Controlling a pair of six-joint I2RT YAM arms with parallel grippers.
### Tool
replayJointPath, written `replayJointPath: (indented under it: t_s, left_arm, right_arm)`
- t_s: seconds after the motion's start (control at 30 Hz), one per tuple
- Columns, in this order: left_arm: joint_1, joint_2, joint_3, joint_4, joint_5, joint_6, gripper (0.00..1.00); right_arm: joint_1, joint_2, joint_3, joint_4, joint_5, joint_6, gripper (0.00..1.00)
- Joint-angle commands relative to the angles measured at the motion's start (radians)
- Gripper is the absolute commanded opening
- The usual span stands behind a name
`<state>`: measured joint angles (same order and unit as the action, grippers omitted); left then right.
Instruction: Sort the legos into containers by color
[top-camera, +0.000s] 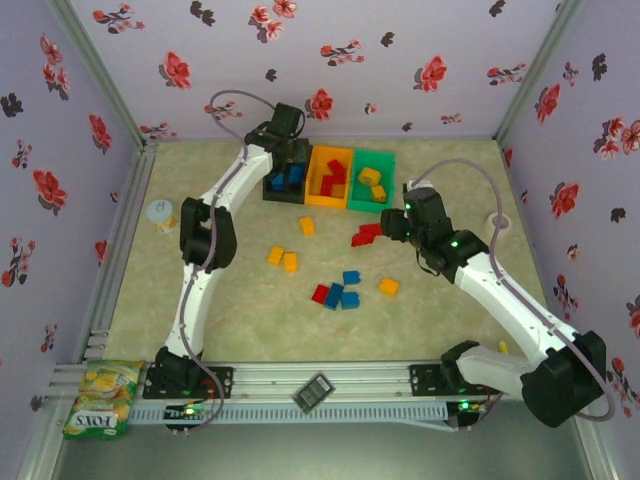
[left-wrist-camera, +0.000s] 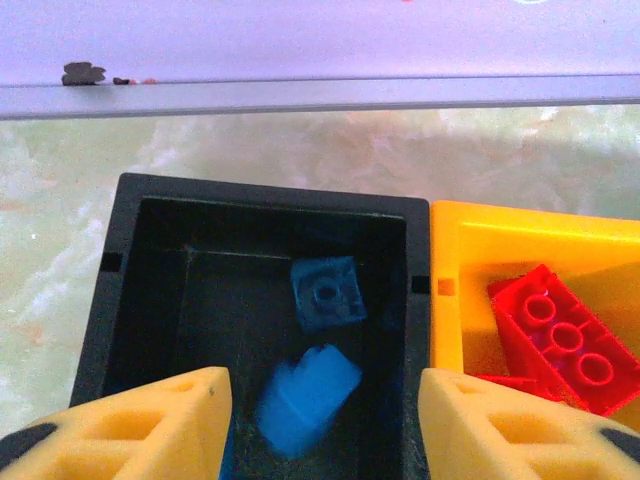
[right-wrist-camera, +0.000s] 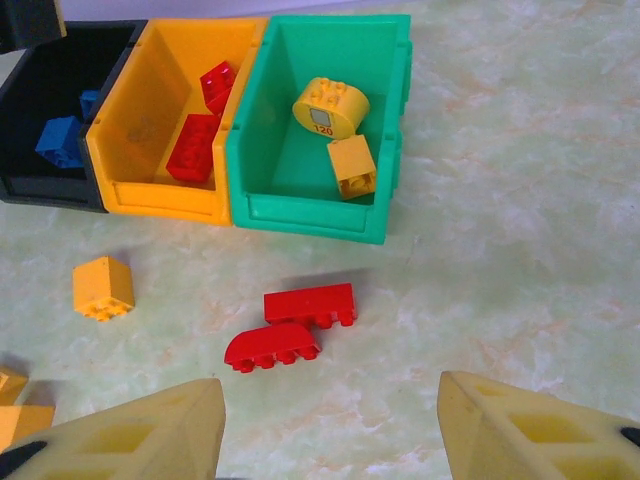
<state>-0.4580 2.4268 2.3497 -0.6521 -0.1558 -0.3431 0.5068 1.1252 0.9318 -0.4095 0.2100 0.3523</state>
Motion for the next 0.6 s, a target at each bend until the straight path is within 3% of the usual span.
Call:
replayJointPath:
  t_s: [0.0, 0.33, 0.57]
  left_arm:
    - [0.001, -0.029, 0.032, -0.028, 0.012, -0.021, 0.55]
    - [-0.002, -0.291, -0.274, 0.065, 0.055, -0.042, 0.58]
    - [-0.015, -0.507, -0.566, 0.128, 0.078, -0.063, 0.57]
  right_arm:
    - [0.009, -0.022, -0.013, 0.015, -0.001, 0.015, 0.59]
    - [0.017, 0.008, -0.009, 0.04, -0.005, 0.014, 0.6]
    - [0.07, 0.107, -0.024, 0.164, -0.041, 0.049, 0.6]
